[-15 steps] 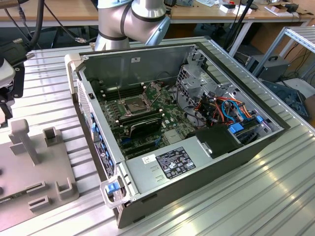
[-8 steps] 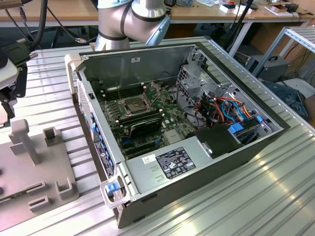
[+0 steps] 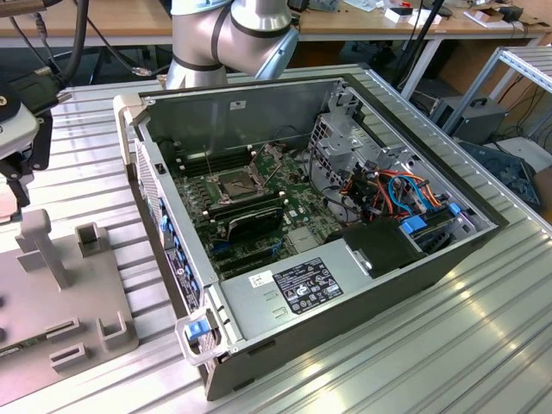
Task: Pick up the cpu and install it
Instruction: 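Pick up the cpu and move it towards the insertion slot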
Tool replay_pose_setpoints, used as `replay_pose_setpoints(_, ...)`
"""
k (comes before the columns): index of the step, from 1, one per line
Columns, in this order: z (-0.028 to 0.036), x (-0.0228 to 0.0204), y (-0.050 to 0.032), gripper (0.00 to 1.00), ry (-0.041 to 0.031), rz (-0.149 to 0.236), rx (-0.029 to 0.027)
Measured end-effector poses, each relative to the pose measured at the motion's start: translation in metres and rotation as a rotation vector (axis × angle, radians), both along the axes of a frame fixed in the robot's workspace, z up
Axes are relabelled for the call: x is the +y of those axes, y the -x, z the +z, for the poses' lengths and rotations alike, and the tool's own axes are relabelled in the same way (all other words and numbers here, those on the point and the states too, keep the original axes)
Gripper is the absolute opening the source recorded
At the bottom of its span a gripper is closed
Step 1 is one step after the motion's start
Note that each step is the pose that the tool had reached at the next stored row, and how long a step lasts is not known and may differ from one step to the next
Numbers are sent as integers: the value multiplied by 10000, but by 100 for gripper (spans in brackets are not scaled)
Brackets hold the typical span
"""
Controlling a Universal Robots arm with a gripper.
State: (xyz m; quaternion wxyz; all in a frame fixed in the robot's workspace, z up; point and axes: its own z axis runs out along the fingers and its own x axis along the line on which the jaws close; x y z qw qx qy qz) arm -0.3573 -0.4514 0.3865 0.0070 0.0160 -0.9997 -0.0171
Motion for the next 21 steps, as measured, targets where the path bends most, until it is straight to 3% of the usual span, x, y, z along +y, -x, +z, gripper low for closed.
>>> replay_pose_setpoints(21, 1, 0, -62, 55, 1, 0, 1)
